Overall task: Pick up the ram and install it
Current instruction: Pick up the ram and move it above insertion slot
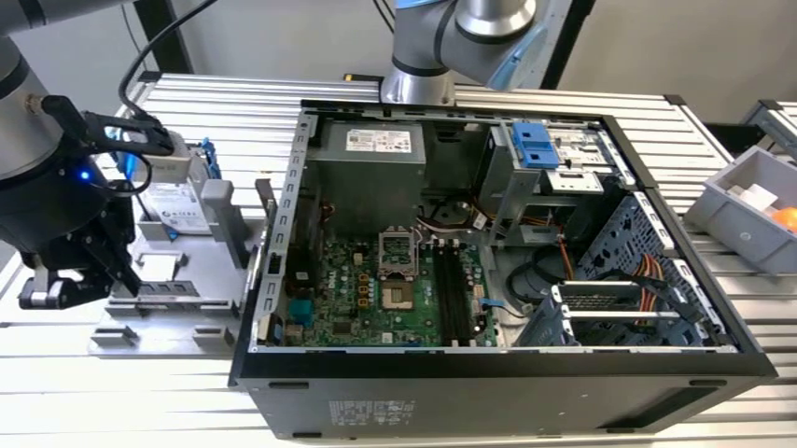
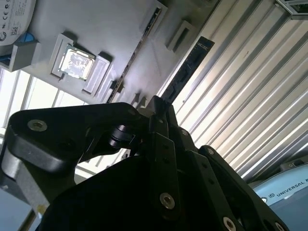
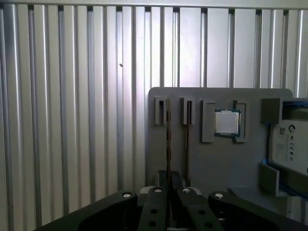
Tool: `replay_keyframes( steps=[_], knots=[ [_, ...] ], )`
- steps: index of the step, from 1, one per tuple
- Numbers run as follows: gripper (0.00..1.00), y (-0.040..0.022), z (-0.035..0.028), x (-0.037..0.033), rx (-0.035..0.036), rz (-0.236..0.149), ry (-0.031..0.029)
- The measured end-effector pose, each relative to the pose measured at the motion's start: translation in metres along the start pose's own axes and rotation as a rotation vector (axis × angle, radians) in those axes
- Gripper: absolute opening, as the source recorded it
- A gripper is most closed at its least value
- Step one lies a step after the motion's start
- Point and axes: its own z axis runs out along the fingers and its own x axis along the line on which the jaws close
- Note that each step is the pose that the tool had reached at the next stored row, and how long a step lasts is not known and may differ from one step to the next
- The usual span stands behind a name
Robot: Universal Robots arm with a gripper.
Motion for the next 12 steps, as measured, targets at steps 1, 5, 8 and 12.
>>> replay_keyframes(
  steps=[1, 5, 8, 12],
  knots=[
    [0.00, 0.0000, -0.0012, 0.0000, 0.0000, 0.000, 0.0000],
    [0.00, 0.0000, -0.0056, -0.0002, 0.0001, 0.004, 0.0000],
    [0.00, 0.0001, -0.0084, -0.0002, 0.0003, 0.010, 0.0000],
    [0.00, 0.0002, -0.0124, -0.0004, 0.0005, 0.014, 0.0000]
  ],
)
